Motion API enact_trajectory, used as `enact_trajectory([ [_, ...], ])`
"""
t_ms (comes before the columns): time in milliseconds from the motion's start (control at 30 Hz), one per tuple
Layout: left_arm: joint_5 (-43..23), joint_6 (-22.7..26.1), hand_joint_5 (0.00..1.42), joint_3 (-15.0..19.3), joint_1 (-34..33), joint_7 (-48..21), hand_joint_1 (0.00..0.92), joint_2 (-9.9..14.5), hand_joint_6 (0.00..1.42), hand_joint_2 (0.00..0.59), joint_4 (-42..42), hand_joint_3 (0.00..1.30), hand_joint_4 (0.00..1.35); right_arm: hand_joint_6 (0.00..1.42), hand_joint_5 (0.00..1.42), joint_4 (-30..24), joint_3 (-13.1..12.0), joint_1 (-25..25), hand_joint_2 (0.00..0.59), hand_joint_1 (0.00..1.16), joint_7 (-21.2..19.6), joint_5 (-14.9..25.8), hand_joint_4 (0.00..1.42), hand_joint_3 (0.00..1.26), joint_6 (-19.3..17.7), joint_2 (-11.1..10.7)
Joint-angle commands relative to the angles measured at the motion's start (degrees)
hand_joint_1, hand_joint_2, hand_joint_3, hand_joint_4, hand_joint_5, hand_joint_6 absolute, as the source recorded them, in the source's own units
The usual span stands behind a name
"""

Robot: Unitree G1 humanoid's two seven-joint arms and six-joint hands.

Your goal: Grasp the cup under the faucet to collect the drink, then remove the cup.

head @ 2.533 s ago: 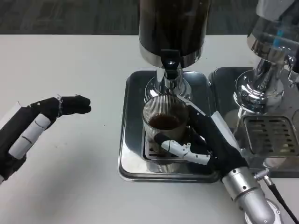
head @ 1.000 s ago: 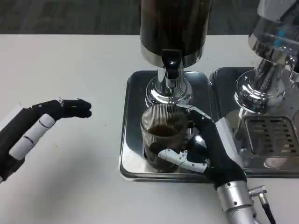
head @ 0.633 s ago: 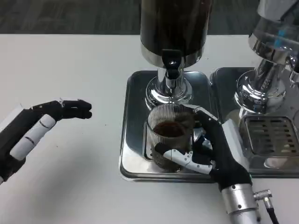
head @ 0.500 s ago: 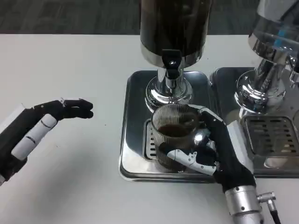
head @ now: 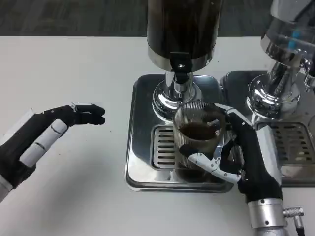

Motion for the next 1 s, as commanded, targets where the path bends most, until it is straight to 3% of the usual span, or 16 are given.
enact_trajectory([
  [33,0.6,-0.86,0.31,-0.44,-0.6,0.08,0.0,-0.3,0.19,0.216,0.67,0.41,0.39,1.16,0.84,-4.1,-1.11,1.23,0.192,0.83,-0.92,0.55,0.67,0.57,-1.58,-0.09],
  [500,1.58,-3.64,0.3,-1.29,-0.65,0.85,0.0,-0.91,0.19,0.216,-1.44,0.38,0.36,1.19,0.87,-14.38,-3.0,7.94,0.181,0.85,1.61,1.4,0.68,0.58,0.57,-0.78],
  [1000,3.05,-7.57,0.29,-2.52,3.87,2.36,0.0,-0.16,0.19,0.216,-10.53,0.37,0.35,1.19,0.87,-26.85,-4.07,16.43,0.178,0.86,7.01,2.23,0.68,0.59,3.32,-1.03],
])
